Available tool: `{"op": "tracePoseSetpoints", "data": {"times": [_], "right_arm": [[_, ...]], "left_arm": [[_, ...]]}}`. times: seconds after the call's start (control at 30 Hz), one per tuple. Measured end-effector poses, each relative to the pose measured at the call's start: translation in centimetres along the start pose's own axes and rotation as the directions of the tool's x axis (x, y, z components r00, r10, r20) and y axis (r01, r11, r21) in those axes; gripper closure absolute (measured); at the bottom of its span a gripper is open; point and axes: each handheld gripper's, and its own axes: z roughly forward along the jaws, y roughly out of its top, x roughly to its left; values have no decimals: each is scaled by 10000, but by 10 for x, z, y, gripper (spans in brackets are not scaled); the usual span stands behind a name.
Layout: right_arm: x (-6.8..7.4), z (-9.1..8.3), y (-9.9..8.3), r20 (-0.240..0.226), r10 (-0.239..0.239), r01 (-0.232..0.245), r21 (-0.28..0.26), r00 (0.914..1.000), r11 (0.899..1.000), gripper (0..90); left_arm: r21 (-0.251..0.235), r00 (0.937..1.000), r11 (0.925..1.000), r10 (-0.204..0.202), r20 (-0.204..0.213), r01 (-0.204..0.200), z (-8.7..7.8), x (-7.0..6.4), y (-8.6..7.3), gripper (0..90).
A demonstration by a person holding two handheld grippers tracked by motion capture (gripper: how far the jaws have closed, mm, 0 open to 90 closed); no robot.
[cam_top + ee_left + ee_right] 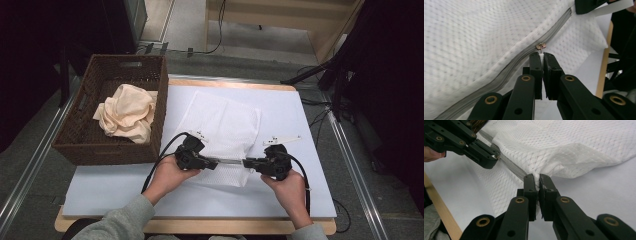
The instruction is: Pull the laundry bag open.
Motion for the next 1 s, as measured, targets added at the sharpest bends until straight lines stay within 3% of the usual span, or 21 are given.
{"op": "tracePoseSetpoints", "data": {"times": [0.1, 0.3, 1.0], "right_arm": [[-5, -3, -1, 175, 130, -130, 16, 9998, 9999, 859], [-13, -6, -4, 292, 392, -395, 109, 9988, 9992, 858], [-17, -8, -5, 379, 203, -205, 42, 9991, 9998, 858]], "left_arm": [[44, 9998, 10000, 5, -222, -4, -4, 3, 0, 866], [-24, 9997, 9998, -202, -110, 201, -5, 6, -1, 865], [7, 10000, 10000, -43, -31, 43, -6, 1, 1, 867]]}}
